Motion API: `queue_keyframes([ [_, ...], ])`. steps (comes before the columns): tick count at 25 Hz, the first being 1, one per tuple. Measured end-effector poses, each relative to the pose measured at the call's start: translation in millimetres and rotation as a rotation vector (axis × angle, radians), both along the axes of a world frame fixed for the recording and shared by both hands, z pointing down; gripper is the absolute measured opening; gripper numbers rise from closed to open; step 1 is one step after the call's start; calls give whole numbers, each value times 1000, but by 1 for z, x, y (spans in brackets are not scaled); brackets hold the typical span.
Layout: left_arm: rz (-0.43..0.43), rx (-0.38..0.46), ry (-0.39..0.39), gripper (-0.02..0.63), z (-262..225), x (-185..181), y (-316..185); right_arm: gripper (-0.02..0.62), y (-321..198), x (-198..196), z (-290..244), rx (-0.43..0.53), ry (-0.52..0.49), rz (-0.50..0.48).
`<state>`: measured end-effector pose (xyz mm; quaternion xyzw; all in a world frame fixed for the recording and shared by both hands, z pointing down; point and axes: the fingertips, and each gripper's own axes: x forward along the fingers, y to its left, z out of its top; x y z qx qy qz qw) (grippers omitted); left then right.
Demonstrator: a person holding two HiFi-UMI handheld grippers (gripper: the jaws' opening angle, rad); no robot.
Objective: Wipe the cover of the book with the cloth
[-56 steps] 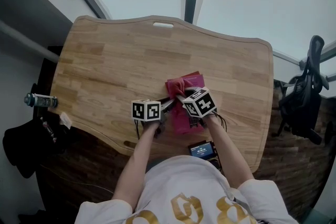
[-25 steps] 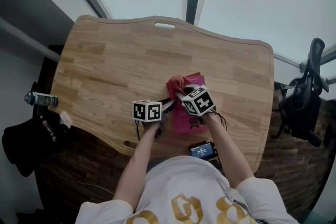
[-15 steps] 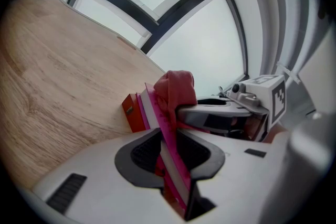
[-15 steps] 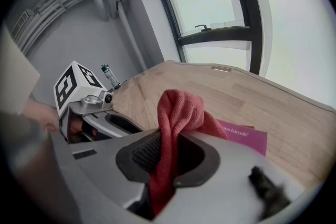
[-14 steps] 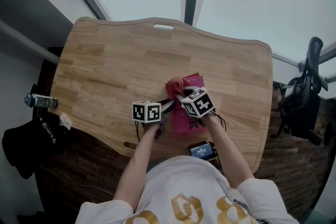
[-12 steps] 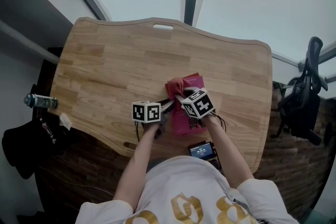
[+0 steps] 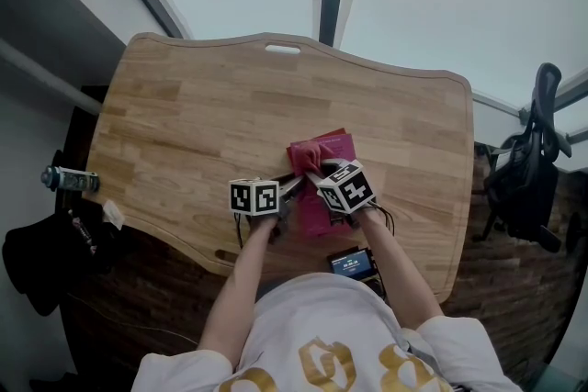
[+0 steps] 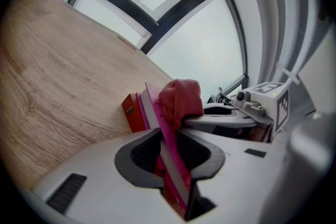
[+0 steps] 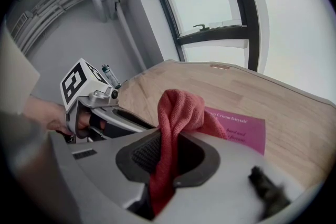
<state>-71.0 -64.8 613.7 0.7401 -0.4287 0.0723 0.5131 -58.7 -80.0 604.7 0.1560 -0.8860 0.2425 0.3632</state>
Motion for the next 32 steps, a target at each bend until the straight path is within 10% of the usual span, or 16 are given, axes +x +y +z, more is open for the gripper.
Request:
queue_keyframes([
  [32, -4, 10, -13, 100, -1, 0, 0, 69, 42, 19, -1, -46, -11, -3],
])
